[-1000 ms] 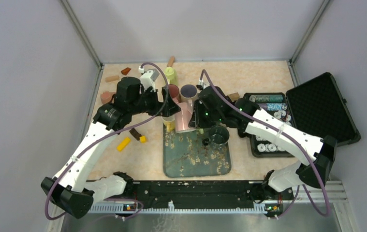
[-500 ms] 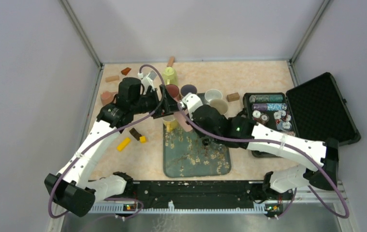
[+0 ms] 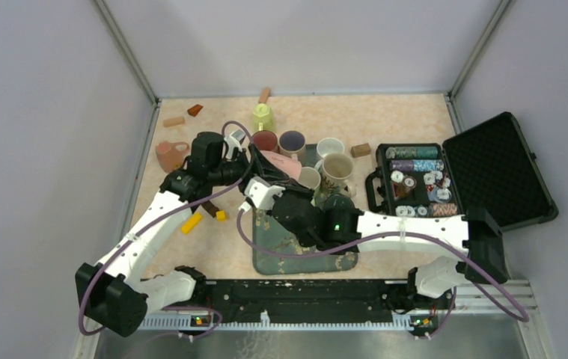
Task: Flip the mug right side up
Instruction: Turn over the cup at the center of the board.
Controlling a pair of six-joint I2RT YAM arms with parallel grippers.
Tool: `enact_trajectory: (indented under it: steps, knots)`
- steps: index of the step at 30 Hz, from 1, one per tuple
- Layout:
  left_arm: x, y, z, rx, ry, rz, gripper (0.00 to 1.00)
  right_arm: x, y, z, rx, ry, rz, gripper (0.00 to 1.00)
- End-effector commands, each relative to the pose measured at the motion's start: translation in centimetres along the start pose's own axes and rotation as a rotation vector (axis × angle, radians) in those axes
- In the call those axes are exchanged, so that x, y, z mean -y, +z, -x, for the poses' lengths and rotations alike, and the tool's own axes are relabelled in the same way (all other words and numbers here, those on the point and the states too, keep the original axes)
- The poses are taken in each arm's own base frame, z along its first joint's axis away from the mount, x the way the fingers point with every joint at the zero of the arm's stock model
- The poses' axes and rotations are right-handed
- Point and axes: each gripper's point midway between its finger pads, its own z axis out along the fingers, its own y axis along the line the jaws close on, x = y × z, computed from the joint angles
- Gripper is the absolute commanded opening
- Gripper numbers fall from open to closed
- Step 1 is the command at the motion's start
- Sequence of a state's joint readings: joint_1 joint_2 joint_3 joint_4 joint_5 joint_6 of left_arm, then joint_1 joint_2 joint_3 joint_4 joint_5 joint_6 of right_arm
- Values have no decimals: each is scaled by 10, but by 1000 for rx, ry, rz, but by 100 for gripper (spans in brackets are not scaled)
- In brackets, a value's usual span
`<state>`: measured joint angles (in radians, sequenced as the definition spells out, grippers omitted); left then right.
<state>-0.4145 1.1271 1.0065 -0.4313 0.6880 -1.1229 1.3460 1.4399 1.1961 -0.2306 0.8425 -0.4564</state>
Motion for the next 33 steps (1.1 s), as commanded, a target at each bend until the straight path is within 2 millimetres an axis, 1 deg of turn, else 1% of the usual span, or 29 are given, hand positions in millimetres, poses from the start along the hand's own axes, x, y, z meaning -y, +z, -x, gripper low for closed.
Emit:
enact_trajectory:
  steps: [1,3,10,14,16,17,21,25,27,28,33]
  knots:
    - [20,-6,0,9,-9,-91,63,35,-6,35,98,-6,-205,0]
    - [20,-6,1,8,-14,-92,60,33,-6,35,102,-32,-219,0]
    - [17,1,5,-4,-33,-83,35,31,-7,34,118,-91,-258,0]
    - [16,4,6,-9,-34,-92,18,26,-8,35,128,-104,-256,0]
    - [19,5,6,-17,-24,-110,5,24,-8,34,129,-107,-255,0]
    - [20,6,6,-24,-21,-117,0,23,-9,34,131,-106,-255,0]
    - [26,7,7,-33,13,-155,0,19,-8,30,124,-95,-259,0]
    - [34,8,17,6,47,-197,0,8,-2,24,110,-85,-247,0]
    - [39,8,22,32,48,-230,0,1,2,22,114,-81,-232,4]
    - [40,8,24,42,45,-251,0,-2,4,20,112,-79,-227,5]
    - [40,10,33,78,20,-289,0,-9,17,11,96,-54,-207,14]
